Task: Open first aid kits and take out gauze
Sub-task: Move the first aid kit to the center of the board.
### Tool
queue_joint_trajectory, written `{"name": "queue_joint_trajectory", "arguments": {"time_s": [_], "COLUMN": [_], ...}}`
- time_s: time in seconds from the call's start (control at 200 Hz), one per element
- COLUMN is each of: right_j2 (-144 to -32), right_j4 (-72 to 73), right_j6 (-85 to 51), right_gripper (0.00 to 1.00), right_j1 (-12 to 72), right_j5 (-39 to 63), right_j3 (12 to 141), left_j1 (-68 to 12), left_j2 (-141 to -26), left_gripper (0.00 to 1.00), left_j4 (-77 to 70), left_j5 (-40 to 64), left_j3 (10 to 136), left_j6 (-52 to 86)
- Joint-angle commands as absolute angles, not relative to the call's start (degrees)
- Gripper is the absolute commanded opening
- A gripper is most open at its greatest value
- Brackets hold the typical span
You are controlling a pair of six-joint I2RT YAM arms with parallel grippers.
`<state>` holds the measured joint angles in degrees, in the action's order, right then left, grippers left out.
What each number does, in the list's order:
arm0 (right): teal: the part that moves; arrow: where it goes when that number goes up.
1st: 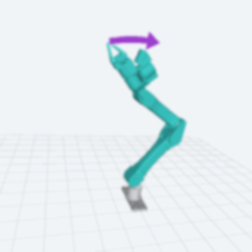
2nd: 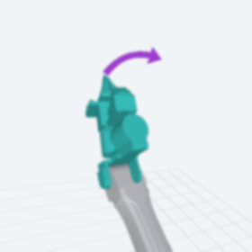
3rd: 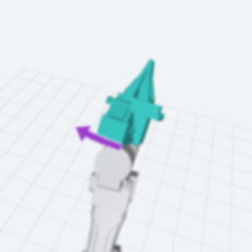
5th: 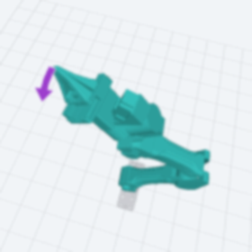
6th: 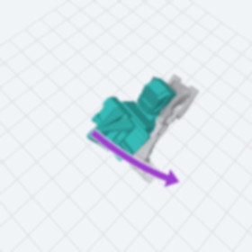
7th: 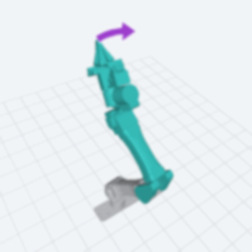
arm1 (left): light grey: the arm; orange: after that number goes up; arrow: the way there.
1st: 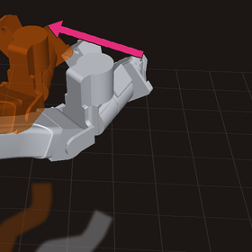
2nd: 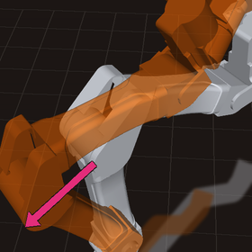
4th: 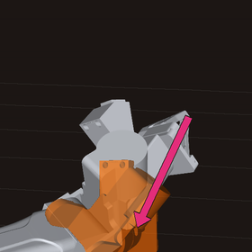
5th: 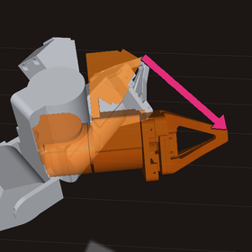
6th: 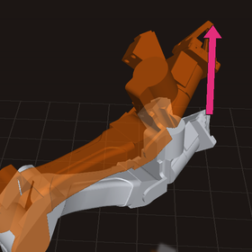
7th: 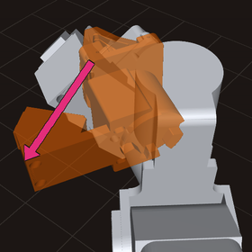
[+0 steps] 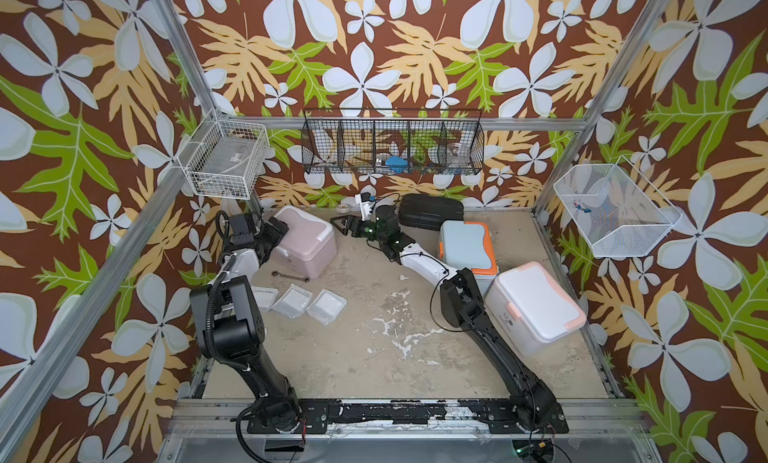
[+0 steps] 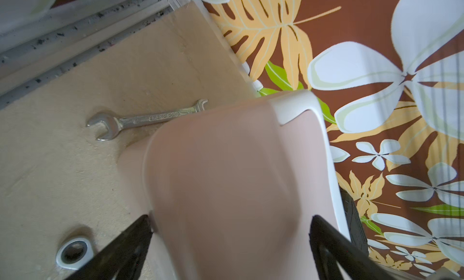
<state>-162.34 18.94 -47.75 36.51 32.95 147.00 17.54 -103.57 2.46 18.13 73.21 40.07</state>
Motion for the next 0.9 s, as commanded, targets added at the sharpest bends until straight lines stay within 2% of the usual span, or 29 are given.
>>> {"name": "queue_joint_trajectory", "arguments": {"time_s": [0.0,0.145,0.325,0.586,0.896], "right_j2": [-162.9,-162.6,-158.3,-144.5,-125.1], "right_j4": [22.0,19.9,13.4,1.7,-8.9], "right_j6": [-48.4,-47.2,-42.3,-34.0,-30.0], "right_gripper": [0.86,0.86,0.80,0.73,0.72], "right_j1": [36.6,36.6,36.6,36.7,37.4], "right_j5": [32.8,33.2,33.6,31.1,20.3], "right_j3": [147.3,147.2,143.0,128.2,104.7], "left_j1": [15.2,11.7,7.3,1.0,-7.6], "left_j2": [-104.3,-105.4,-104.7,-103.0,-97.8], "left_gripper": [0.99,0.98,0.98,0.98,0.98], "left_j4": [2.6,2.7,2.1,2.6,4.0], "left_j5": [22.0,22.9,23.2,23.3,22.9], "left_j3": [74.7,74.8,72.8,71.1,67.2], "left_j6": [37.9,37.7,36.9,35.8,35.0]}}
